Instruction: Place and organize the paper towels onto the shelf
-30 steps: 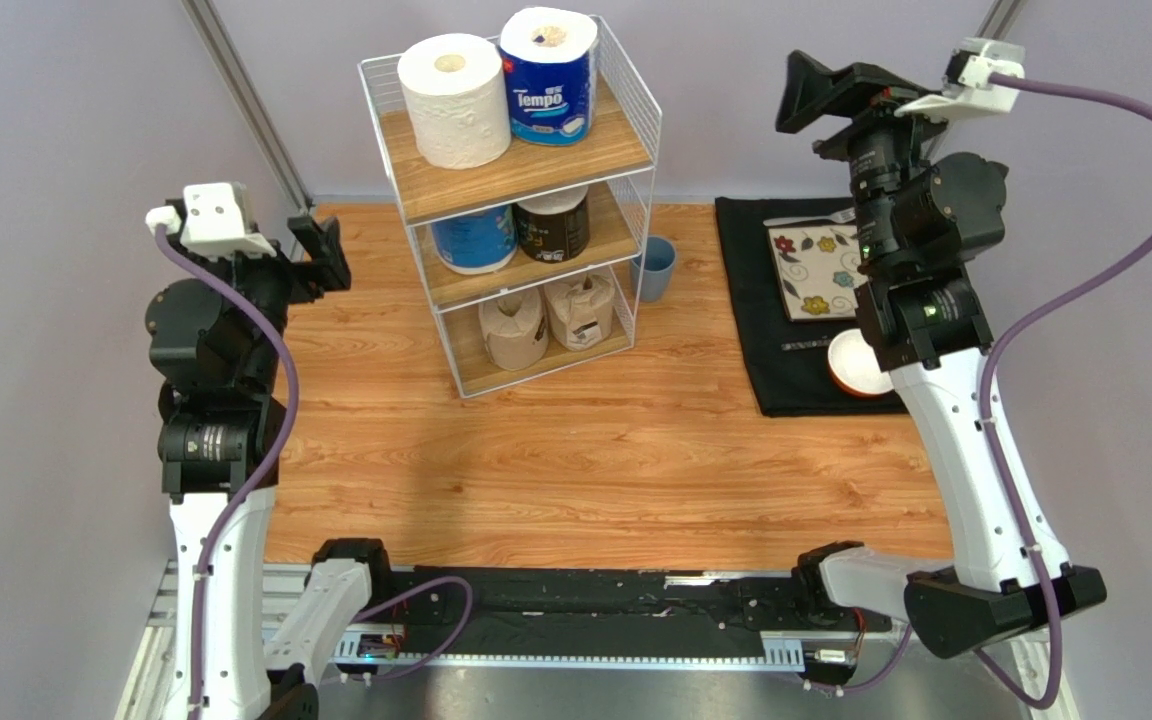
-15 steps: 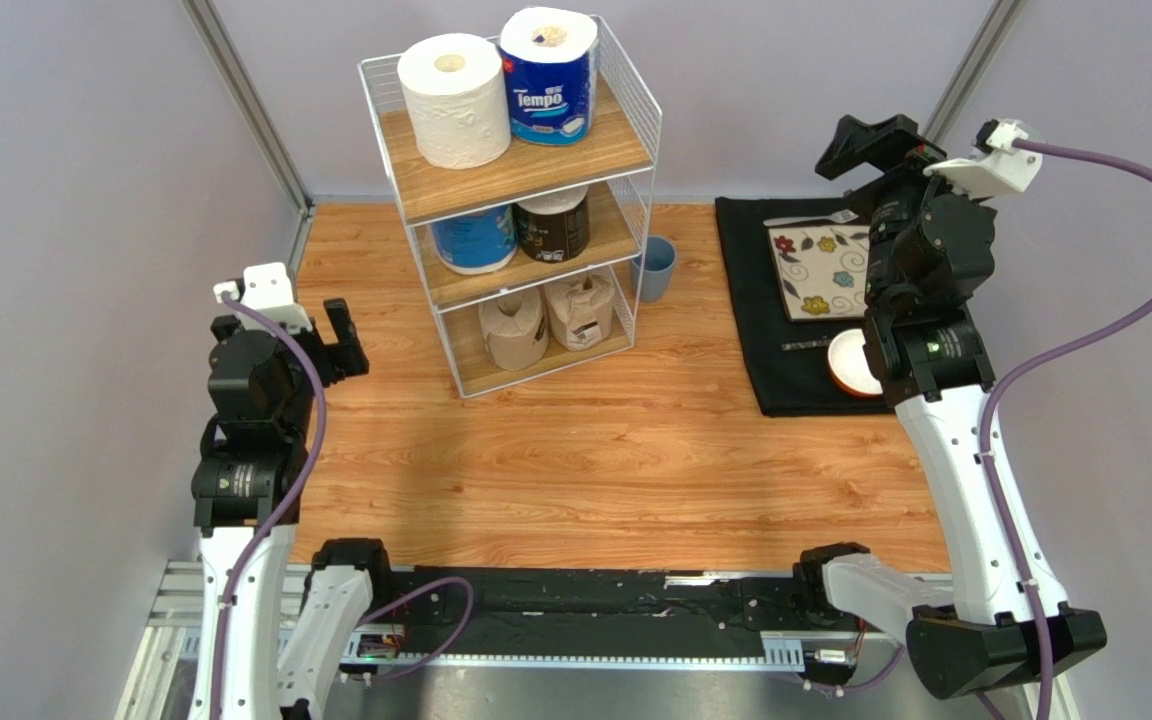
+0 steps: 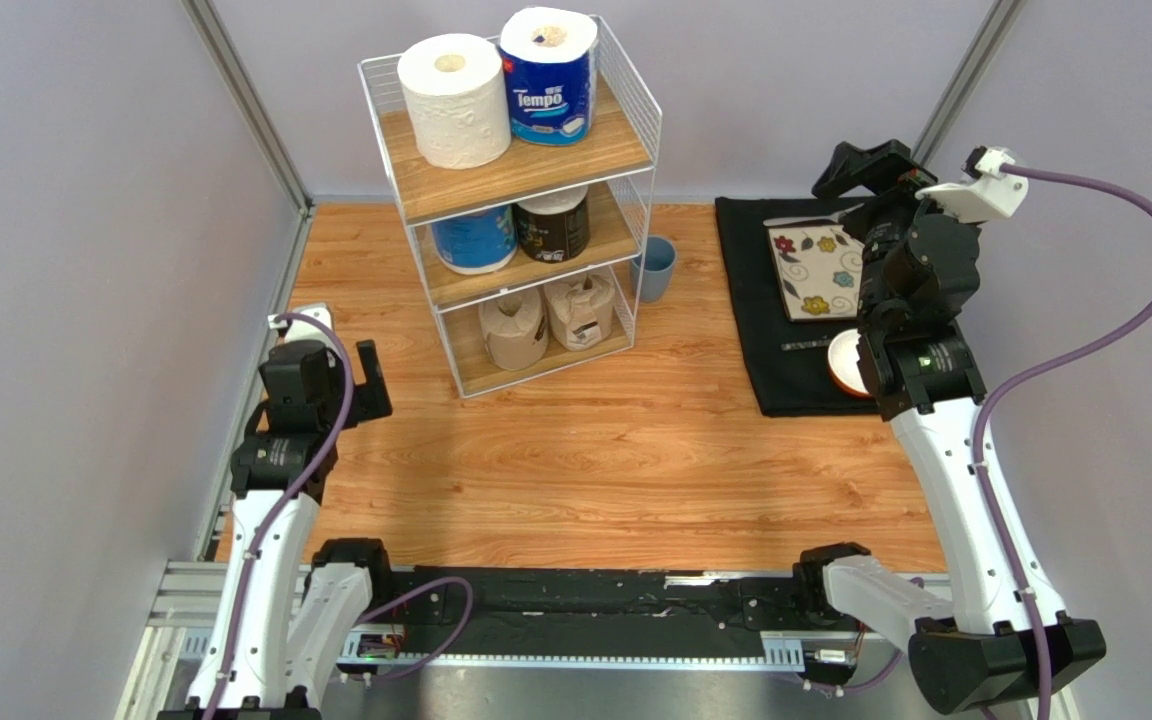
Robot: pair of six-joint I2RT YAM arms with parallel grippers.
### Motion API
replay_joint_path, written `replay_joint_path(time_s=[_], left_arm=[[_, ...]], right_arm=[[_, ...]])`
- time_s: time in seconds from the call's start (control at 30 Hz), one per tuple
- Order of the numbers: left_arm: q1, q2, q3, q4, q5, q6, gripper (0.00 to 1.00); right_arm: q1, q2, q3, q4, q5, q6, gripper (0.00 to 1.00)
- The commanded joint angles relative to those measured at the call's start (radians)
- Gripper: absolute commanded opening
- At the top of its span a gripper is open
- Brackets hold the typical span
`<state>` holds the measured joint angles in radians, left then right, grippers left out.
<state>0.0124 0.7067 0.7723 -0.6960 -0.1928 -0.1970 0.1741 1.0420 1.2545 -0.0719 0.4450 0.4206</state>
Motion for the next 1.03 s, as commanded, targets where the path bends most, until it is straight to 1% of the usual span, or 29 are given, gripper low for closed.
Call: replay_joint_path(time_s=[0.0,0.07,0.17,0.33,0.43,0.53,0.57,0.6,0.67,0.73,0.87,1.0], left_arm=[[-0.005,-0.058,-0.030,0.026,-0.013,-0.039,0.99],[-0.005,-0.079,-0.044,0.041,-0.010,-0.041,0.99],[-0.005,-0.090,-0.047,0.039,0.042,-0.022,0.99],[-0.005,-0.096,-0.064,0.058,0.055,-0.062,0.99],[-0.005,-0.085,-0.076,0.069,0.027,-0.096,0.99],[-0.005,-0.046,-0.071,0.050,-0.052,-0.159,0.99],[-0.005,-0.032,-0.062,0.041,-0.104,-0.174,0.99],[-0.006,-0.018,-0.056,0.011,-0.131,-0.217,0.99],[-0.005,0.016,-0.036,-0.010,-0.166,-0.237,0.99],[-0.005,0.031,-0.024,-0.025,-0.163,-0.260,0.99],[-0.005,0.019,-0.025,-0.004,-0.146,-0.274,0.99],[-0.005,0.007,-0.024,0.009,-0.181,-0.274,0.99]], right_arm=[[-0.001,-0.003,-0.007,0.020,0.017,0.032,0.99],[-0.002,-0.002,-0.013,0.021,0.020,0.037,0.99],[-0.001,0.004,-0.018,0.023,0.024,0.038,0.99],[-0.001,0.015,-0.015,0.021,0.023,0.040,0.99],[-0.001,0.018,-0.006,0.014,0.021,0.041,0.99],[-0.001,0.021,-0.010,0.012,0.023,0.046,0.99],[-0.001,0.024,-0.012,0.012,0.023,0.049,0.99],[-0.002,0.027,-0.010,0.012,0.023,0.050,0.99],[-0.002,0.038,-0.007,0.012,0.015,0.061,0.99],[-0.002,0.044,-0.006,0.012,0.005,0.073,1.00],[-0.001,0.064,0.002,0.008,-0.009,0.087,0.99],[-0.001,0.081,0.014,0.004,-0.022,0.096,0.99]])
